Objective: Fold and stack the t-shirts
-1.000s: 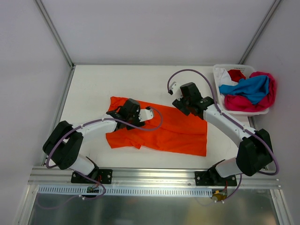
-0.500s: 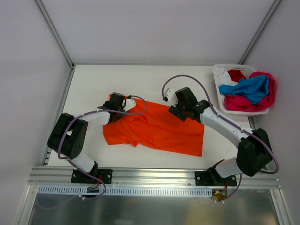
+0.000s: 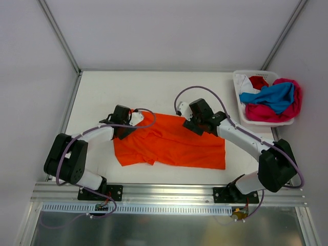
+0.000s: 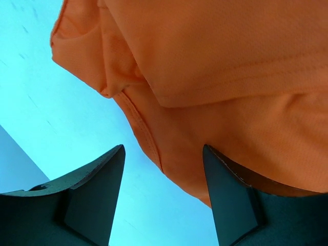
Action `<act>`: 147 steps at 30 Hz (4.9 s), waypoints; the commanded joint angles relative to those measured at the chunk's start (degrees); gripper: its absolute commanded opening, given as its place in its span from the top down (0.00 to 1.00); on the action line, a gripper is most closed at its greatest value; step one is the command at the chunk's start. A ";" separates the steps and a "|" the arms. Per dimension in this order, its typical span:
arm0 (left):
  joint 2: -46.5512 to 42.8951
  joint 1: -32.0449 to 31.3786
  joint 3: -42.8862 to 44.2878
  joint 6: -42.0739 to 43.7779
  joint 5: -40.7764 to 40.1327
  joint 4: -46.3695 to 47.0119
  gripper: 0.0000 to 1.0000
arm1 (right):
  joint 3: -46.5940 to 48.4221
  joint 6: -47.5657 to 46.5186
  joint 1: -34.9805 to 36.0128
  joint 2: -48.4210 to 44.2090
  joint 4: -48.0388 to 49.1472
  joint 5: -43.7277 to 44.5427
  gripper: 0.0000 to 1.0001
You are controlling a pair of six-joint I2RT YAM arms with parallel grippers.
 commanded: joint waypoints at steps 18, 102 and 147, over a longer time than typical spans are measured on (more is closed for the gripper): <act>-34.06 -9.65 -9.56 -1.80 4.34 -21.15 0.37 | -12.79 -7.23 13.08 -11.42 -6.20 1.98 0.31; -5.45 -14.40 -2.36 5.77 -11.05 5.66 0.46 | -12.70 -10.84 4.56 7.22 13.14 14.37 0.32; -17.28 -34.88 -24.25 0.84 -20.19 9.25 0.49 | -21.32 -5.74 25.65 -13.70 -11.39 2.59 0.30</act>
